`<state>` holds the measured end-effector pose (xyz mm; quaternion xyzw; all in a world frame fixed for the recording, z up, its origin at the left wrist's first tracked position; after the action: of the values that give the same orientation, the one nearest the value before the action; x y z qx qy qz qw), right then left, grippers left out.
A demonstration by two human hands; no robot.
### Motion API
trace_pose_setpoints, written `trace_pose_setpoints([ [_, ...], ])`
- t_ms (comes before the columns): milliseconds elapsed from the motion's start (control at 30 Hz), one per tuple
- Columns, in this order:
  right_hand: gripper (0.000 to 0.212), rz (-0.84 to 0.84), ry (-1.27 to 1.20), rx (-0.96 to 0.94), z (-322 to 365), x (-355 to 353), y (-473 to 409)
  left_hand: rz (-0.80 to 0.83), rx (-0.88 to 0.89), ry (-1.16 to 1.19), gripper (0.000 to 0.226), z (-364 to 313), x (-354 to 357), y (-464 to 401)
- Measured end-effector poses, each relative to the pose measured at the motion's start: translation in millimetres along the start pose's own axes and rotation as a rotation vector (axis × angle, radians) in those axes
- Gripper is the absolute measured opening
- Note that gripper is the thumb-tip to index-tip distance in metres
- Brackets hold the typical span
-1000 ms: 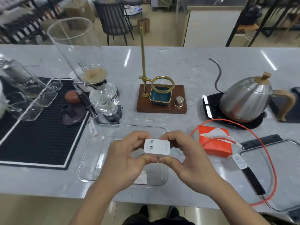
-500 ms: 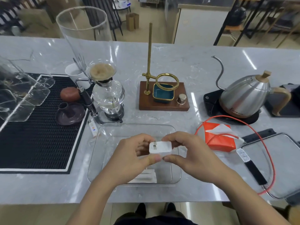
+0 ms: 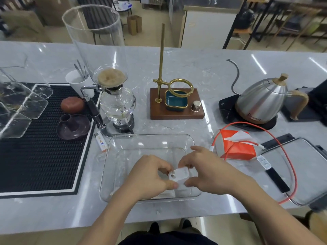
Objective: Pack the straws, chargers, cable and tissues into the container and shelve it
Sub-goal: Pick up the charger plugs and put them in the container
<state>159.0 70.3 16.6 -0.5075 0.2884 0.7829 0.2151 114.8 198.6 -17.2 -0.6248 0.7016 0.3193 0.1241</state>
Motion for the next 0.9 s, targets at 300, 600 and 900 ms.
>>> trace_pose_setpoints([
  [300, 0.036, 0.058, 0.133, -0.005, 1, 7, -4, 0.006, -0.041, -0.008, 0.027, 7, 13, -5],
  [600, 0.04, 0.132, 0.198, -0.044, -2, 15, -7, 0.068, -0.029, -0.051, 0.029, 7, 17, -4],
  [900, 0.028, 0.18, 0.228, -0.065, -1, 19, -8, 0.119, 0.01, -0.111, 0.033, 6, 18, -5],
])
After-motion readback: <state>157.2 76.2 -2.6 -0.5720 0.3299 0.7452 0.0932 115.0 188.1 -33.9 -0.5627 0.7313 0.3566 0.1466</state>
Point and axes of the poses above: each hand's wrist, its own y-axis away from the middle knuckle, its own x-axis out of the palm, z = x × y, the point moved 7 cm from there along -y, towards the middle knuckle, and after that the axes turned 2 degrees about y, right-handed, at the moved point
